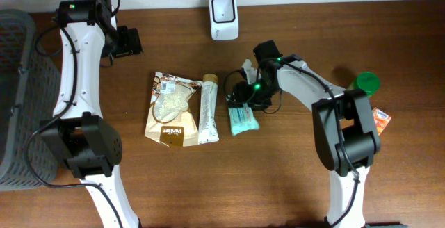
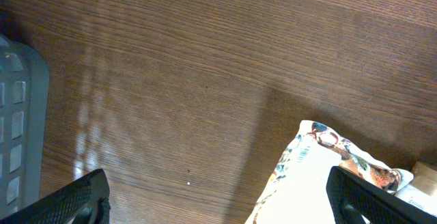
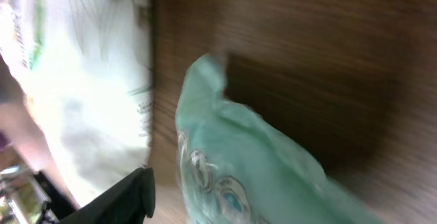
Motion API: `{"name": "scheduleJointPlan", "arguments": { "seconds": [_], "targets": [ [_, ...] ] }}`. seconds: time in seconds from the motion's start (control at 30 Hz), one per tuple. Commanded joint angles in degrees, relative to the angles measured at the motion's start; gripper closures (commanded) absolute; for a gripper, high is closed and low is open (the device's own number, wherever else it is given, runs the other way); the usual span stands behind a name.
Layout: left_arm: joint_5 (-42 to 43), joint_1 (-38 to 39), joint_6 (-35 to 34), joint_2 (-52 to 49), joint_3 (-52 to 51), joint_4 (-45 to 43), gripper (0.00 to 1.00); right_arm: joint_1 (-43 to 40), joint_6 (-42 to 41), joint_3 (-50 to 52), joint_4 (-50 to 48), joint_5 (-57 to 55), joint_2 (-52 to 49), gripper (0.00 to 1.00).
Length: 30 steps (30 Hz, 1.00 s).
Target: Scan the item barcode
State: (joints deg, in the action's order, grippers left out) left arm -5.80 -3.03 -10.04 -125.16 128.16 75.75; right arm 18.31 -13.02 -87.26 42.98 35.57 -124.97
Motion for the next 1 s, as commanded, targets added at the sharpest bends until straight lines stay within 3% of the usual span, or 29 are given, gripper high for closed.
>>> {"name": "scheduleJointPlan", "arguments": {
  "seconds": [0.0,0.13,0.17,0.33,0.5,0.6,0.77,0.97],
  "targets": [
    [0.44,-0.13,0.94,0.02,1.11,-0.07,0.01,2.01,0.46,0.63,-1.57,0.87,-3.82,0.49],
    [0.44,-0.13,0.94,0.02,1.11,-0.07,0.01,2.29,0.46,0.63,-1.95,0.85,-3.89,0.76],
    [0.44,-0.13,0.94,0.02,1.11,-0.07,0.01,2.25,0.46,0.63,-1.97,0.85,-3.89,0.78],
    [0.44,-0.13,0.94,0.02,1.11,-0.07,0.01,2.23,0.59,0.31,-2.08,0.87,-3.72,0.88],
    [0.44,-0.13,0.94,0.02,1.11,-0.07,0.01,1.20,4.17,-1.25,0.20,0.55,0.72,0.91],
    [0.44,-0.13,0.94,0.02,1.11,-0.07,0.01,0.81,5.16,-3.26,4.44,-5.75,5.60,0.91],
    [0.44,-0.13,0.94,0.02,1.11,-0.07,0.01,4.15,5.07,-4.24,8.90,-32.83,14.12,0.91],
    [0.44,-0.13,0.94,0.02,1.11,-0.07,0.01,14.67,1.36,-3.63,5.99,-76.08,9.84,0.91]
  ]
}}
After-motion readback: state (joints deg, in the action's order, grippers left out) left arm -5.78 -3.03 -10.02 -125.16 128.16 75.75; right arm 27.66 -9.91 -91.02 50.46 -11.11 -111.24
